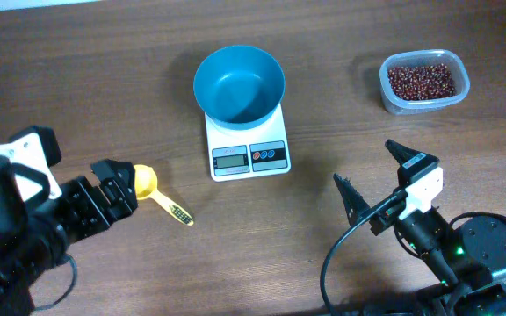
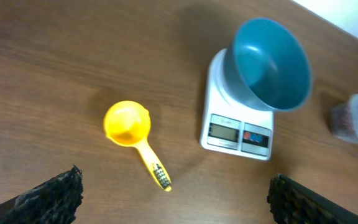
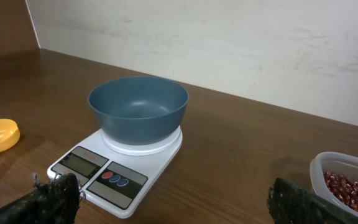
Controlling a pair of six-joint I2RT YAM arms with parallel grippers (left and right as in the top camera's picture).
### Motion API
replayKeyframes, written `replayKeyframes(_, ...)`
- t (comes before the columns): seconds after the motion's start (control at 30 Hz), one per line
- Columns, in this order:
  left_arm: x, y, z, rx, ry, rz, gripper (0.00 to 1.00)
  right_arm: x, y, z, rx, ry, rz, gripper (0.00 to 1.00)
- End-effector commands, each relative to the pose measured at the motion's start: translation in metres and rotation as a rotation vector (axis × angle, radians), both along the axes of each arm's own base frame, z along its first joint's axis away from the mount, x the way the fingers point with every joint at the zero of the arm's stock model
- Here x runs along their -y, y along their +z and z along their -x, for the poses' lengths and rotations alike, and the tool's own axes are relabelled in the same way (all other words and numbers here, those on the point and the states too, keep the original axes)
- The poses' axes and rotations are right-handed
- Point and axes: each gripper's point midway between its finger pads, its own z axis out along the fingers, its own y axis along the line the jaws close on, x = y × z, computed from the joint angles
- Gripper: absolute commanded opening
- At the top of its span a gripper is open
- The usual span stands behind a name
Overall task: Scoop item into bowl and weigh 50g on scale
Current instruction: 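Move the left gripper down over the yellow scoop's cup rim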
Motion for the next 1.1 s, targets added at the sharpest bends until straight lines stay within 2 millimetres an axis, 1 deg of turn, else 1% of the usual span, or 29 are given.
replayKeyframes(0.0,-0.011,-0.004,-0.015,-0.094,0.051,-0.053,0.99,-0.001,-0.003,0.000,-0.002,0.000,-0.003,0.99)
replayKeyframes(0.1,-0.011,-0.029,-0.015,-0.216,0.047,-0.062,0.99,-0.001,-0.003,0.000,-0.003,0.000,-0.003,0.99)
replayKeyframes(0.2,-0.010,-0.044,-0.019,-0.288,0.044,-0.065,0.99,-0.001,-0.003,0.000,-0.002,0.000,-0.003,0.99)
replayKeyframes(0.33,-0.008,-0.055,-0.021,-0.339,0.036,-0.060,0.99,-0.001,-0.003,0.000,-0.002,0.000,-0.003,0.99)
replayKeyframes(0.57,-0.004,-0.066,-0.022,-0.388,0.022,-0.045,0.99,-0.001,-0.003,0.000,-0.002,0.001,-0.003,0.99)
replayKeyframes(0.73,-0.004,-0.091,-0.027,-0.504,0.082,-0.015,0.99,-0.001,-0.003,0.000,-0.003,0.000,-0.003,0.99)
replayKeyframes(0.83,-0.004,-0.106,-0.032,-0.552,0.085,-0.017,0.99,-0.001,-0.003,0.000,-0.002,0.000,-0.003,0.99)
replayKeyframes(0.87,-0.004,-0.113,-0.035,-0.573,0.100,-0.014,0.99,-0.001,-0.003,0.000,-0.003,0.000,-0.003,0.99)
replayKeyframes(1.0,-0.021,-0.132,-0.042,-0.628,0.301,-0.026,0.99,-0.001,-0.003,0.000,-0.003,0.000,-0.003,0.99)
replayKeyframes(1.07,-0.023,-0.138,-0.046,-0.641,0.350,-0.018,0.99,-0.001,-0.003,0.000,-0.002,0.000,-0.003,0.99)
